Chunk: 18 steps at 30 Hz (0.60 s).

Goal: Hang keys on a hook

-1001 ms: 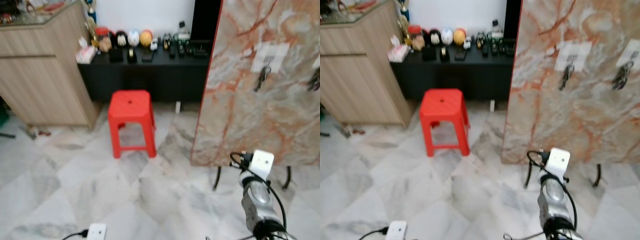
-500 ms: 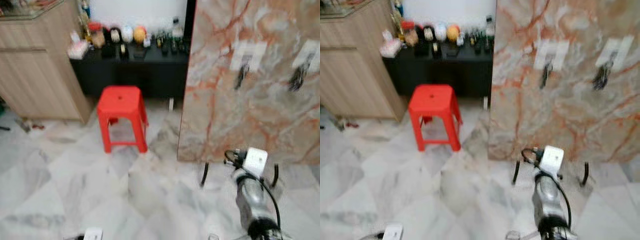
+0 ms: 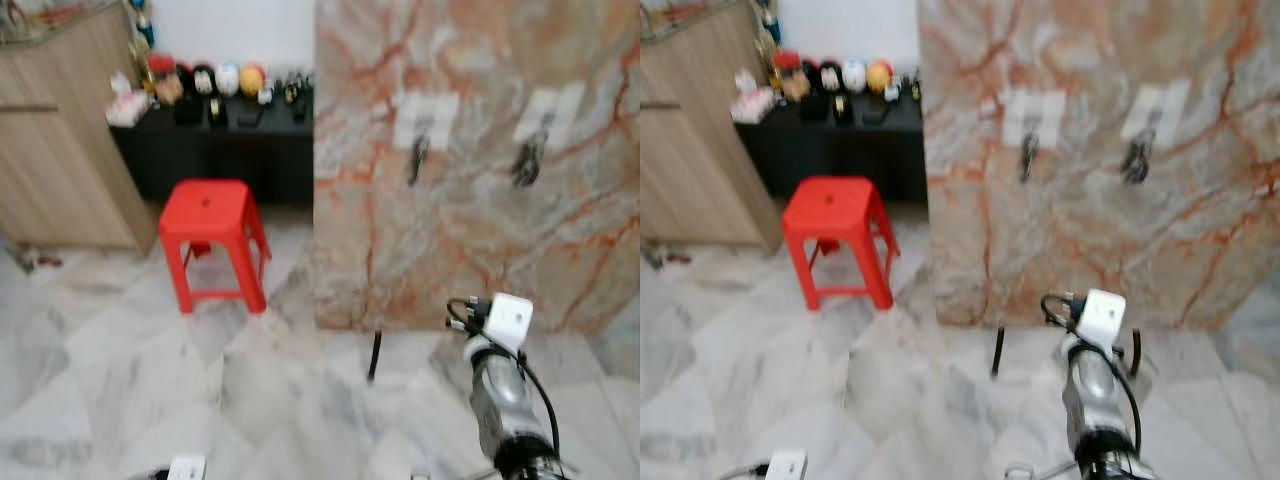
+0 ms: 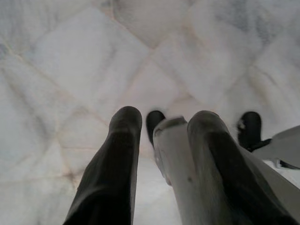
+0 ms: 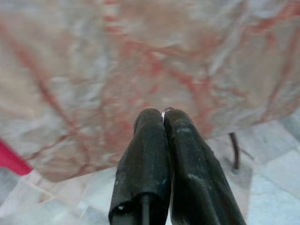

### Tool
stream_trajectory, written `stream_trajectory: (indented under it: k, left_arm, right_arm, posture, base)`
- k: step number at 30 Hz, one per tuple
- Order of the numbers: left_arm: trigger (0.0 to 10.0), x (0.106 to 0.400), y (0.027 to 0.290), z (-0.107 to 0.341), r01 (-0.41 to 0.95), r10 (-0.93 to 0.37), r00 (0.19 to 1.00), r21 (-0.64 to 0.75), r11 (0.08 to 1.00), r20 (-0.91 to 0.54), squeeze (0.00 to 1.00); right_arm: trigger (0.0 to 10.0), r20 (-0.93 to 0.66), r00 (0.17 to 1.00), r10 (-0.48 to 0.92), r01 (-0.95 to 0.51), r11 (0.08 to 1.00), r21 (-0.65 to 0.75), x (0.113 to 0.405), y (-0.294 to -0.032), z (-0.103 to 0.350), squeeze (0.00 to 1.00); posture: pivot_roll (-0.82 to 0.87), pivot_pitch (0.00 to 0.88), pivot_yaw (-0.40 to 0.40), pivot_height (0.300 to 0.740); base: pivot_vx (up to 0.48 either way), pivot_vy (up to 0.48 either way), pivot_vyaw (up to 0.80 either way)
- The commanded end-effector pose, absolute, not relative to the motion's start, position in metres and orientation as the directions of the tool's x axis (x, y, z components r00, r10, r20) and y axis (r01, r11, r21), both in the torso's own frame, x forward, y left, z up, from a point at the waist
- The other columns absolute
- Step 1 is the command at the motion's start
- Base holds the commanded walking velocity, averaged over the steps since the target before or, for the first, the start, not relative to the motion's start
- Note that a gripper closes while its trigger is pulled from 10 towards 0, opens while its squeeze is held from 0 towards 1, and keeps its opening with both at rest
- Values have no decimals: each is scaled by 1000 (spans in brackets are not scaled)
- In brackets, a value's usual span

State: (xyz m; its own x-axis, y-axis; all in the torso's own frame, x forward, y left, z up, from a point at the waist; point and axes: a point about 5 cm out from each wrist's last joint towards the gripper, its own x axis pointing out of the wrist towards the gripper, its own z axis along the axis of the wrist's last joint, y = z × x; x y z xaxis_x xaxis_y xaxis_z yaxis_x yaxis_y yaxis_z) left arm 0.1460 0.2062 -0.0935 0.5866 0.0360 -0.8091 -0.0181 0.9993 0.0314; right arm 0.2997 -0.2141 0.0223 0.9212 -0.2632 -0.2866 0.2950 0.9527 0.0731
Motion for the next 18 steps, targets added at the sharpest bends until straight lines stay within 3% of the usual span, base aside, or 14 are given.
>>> stream_trajectory:
  k: [1,7,18]
  left_arm:
    - [10000,141,207,-95,3,30,573,39,999,-819,0]
    - [10000,140,208,-95,1,30,573,37,999,-819,0]
    - [10000,140,209,-95,-8,35,571,37,999,-821,0]
  right_arm:
    - [10000,-267,926,-269,300,950,83,304,-214,28,0]
    - [10000,-281,919,-278,312,946,86,304,-216,26,0]
    - [10000,-289,918,-271,305,949,80,304,-214,26,0]
  posture:
    - [-102,0,-16,740]
    - [-101,0,-17,740]
    - [-101,6,-19,740]
  base:
    - [0,-296,0]
    - [0,-298,0]
    - [0,-299,-780]
